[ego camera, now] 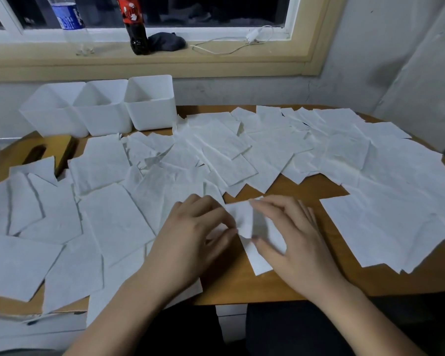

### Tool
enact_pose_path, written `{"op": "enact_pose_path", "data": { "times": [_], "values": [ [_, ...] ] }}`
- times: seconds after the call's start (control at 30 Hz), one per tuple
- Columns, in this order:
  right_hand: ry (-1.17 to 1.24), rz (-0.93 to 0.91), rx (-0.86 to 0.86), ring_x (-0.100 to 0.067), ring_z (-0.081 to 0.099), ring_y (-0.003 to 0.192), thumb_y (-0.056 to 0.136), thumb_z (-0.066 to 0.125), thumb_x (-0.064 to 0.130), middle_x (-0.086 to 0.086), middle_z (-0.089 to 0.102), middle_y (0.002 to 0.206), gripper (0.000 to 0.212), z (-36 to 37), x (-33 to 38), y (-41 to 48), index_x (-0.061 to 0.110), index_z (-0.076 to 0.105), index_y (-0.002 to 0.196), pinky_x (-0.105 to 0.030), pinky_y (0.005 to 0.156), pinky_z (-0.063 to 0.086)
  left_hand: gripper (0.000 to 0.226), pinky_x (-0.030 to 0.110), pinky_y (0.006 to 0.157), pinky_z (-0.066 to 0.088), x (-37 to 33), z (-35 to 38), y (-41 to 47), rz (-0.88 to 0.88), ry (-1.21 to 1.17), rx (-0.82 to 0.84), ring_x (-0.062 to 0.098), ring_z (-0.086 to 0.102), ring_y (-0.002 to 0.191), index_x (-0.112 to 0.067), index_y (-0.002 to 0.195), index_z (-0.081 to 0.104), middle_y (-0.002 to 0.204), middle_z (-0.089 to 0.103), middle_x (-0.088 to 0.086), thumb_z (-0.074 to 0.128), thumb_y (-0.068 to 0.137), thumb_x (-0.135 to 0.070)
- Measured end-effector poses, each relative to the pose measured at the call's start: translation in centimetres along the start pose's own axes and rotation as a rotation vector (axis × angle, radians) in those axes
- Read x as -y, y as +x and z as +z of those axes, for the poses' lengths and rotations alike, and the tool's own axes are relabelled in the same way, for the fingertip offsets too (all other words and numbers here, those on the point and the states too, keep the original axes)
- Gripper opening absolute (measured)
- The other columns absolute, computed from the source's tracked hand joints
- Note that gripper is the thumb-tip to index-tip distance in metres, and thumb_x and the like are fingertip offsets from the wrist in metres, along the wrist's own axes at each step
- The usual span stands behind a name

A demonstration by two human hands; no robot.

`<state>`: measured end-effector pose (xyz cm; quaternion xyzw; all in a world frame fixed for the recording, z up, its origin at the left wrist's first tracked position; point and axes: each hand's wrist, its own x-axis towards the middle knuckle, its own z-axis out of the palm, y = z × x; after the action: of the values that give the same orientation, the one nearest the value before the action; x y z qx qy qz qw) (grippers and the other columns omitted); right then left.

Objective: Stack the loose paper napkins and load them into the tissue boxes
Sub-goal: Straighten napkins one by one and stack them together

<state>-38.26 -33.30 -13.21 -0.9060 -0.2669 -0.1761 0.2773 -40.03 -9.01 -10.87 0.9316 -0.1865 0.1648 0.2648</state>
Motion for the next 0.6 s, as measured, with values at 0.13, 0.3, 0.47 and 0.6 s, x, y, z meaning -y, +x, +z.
{"op": "enact_pose_path", "data": {
  "times": [0.13,0.3,0.47,0.6],
  "values": [
    [0.071,-0.076,-0.08,-0.015,0.06,0.123,0.087,0.075,0.012,0.007,0.066,0.125,0.026,-0.3,-0.4,-0.3,0.021,0.079,0.111,-0.04,0.095,0.044,0.012,0.035,0.091,0.046,-1.5,0.8,-0.6,0.05,-0.106,0.054,0.006,0.059,0.108,-0.037,0.11,0.067,0.114,0.063,-0.02,0.067,0.103,-0.047],
    [0.401,0.219,-0.107,-0.018,0.069,0.106,0.101,0.07,0.014,0.01,0.072,0.105,0.013,-1.4,-0.5,-0.9,0.024,0.076,0.107,-0.034,0.086,0.057,0.03,0.022,0.092,0.047,-1.0,-0.5,0.0,-0.03,-0.208,0.076,0.002,0.066,0.11,-0.042,0.12,0.067,0.116,0.068,-0.024,0.074,0.097,-0.059],
    [0.656,0.481,-0.045,-0.02,0.071,0.081,0.1,0.07,0.028,-0.001,0.075,0.087,0.006,-3.0,0.1,-1.0,0.024,0.074,0.1,-0.03,0.067,0.056,0.005,0.013,0.066,0.045,-0.3,-1.5,2.1,-0.228,-0.383,0.094,0.004,0.067,0.08,-0.035,0.094,0.078,0.09,0.075,-0.017,0.08,0.097,-0.032],
    [0.691,0.584,0.132,-0.01,0.072,0.066,0.1,0.073,0.016,0.0,0.08,0.084,0.002,-4.3,0.6,-1.6,0.014,0.071,0.1,-0.029,0.061,0.054,0.011,0.016,0.067,0.049,0.4,-1.5,4.7,-0.277,-0.409,0.17,0.005,0.067,0.084,-0.038,0.101,0.077,0.096,0.075,-0.017,0.082,0.092,-0.036]
  ]
}}
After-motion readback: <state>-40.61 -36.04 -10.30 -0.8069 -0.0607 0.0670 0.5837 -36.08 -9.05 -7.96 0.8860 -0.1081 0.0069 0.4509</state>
